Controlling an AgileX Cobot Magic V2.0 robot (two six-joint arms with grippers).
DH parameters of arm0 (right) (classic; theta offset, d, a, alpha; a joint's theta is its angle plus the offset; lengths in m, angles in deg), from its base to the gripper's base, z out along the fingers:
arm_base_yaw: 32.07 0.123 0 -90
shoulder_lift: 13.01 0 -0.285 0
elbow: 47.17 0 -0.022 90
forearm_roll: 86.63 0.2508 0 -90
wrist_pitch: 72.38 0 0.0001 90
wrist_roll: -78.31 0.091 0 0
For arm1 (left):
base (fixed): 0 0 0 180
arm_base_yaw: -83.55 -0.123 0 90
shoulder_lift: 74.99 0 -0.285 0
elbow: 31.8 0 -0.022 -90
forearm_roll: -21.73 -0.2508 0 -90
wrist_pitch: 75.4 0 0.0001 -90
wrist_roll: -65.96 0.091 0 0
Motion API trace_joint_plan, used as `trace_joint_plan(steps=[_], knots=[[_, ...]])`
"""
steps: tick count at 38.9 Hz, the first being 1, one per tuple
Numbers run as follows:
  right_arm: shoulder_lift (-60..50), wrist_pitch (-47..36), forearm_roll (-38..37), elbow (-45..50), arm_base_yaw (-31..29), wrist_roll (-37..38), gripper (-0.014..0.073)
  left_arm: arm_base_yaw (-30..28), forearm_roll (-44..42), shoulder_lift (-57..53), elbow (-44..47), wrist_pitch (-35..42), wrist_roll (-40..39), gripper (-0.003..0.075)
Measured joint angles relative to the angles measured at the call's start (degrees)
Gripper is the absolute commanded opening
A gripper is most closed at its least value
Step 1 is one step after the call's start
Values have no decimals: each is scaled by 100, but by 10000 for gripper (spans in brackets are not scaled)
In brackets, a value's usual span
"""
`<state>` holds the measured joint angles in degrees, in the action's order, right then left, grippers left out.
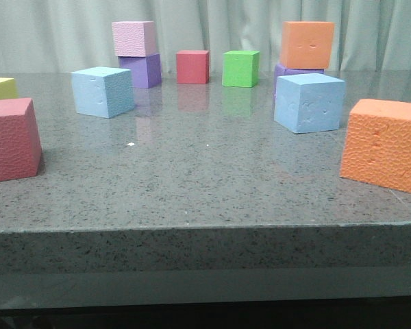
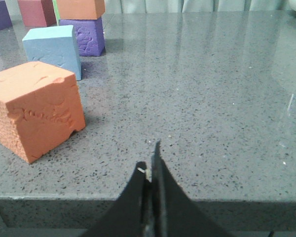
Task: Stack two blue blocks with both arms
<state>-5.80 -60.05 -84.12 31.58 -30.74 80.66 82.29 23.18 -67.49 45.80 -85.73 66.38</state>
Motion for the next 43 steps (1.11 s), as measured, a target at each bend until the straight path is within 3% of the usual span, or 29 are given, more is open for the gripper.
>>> trace_joint_plan(steps=[13, 23, 43], knots=[[0, -134, 0, 0, 0, 0, -68, 0, 0, 0, 0, 89, 0, -20], [0, -444, 0, 0, 0, 0, -68, 0, 0, 0, 0, 925, 0, -20], [0, -1601, 0, 0, 0, 0, -68, 0, 170, 0, 0, 1890, 0, -20]])
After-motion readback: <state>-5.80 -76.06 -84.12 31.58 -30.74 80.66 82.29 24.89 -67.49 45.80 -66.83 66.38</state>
